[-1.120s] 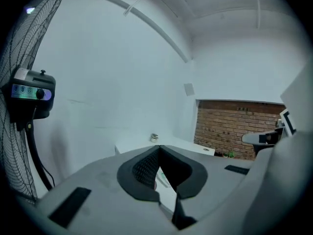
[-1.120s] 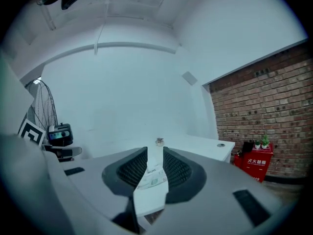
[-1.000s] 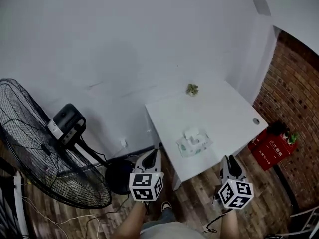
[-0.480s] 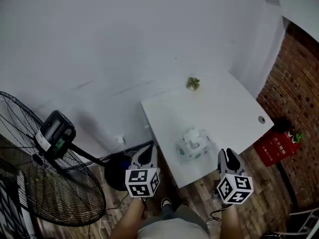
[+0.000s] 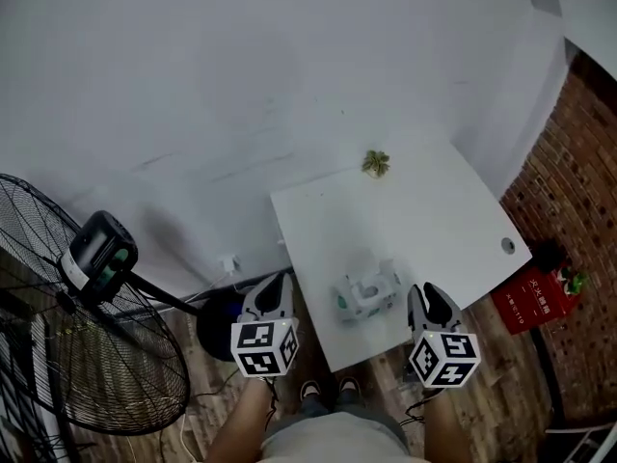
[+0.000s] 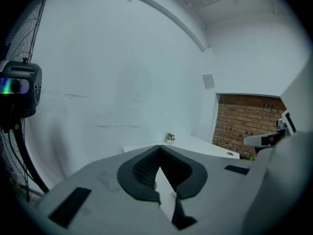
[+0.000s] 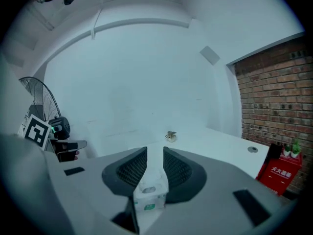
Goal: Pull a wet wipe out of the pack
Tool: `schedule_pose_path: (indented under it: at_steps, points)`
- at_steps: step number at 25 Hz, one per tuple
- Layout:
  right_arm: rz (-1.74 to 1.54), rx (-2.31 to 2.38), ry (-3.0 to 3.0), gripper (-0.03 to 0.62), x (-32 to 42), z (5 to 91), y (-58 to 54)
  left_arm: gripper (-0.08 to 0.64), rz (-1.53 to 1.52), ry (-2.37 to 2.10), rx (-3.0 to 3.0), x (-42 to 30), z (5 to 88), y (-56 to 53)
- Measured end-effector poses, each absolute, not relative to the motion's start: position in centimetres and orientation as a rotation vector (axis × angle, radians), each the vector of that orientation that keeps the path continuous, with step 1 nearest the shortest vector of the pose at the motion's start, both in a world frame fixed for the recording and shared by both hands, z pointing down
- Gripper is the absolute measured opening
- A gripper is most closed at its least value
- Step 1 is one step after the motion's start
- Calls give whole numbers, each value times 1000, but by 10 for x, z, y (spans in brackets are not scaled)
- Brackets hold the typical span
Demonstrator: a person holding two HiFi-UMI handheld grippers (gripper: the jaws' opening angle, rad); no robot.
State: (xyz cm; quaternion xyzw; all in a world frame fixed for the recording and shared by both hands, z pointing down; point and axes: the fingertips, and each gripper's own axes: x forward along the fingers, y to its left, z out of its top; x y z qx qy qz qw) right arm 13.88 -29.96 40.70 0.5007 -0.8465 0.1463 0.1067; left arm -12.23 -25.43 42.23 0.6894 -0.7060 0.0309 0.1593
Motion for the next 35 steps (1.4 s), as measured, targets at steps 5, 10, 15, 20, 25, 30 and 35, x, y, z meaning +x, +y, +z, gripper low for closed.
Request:
schedule_pose_path:
  at_steps: [5, 10, 15, 20, 25, 30, 35]
  points:
    - [413, 1380, -2519, 103, 125, 408, -313, 0, 77, -2063, 1919, -131, 423, -256]
    - [418, 1303, -2523, 103, 112, 416, -323, 0, 67, -2101, 1859, -144, 428, -254]
    - [438, 1218, -2520, 103, 100, 427, -328, 0, 59, -2123, 1789, -154, 439, -247]
    - [463, 1162, -2495, 103, 94, 444, -333, 0, 74, -2123, 1722, -158, 461, -235]
    - [485, 1087, -2461, 103, 89, 470, -335, 0, 98, -2157, 1689, -163, 474, -227]
    - [504, 1004, -2411, 104, 83, 505, -336, 0, 105, -2172, 1640, -166, 492, -220]
    - [510, 949, -2363, 106, 78, 531, -335, 0, 148, -2154, 1587, -166, 515, -209]
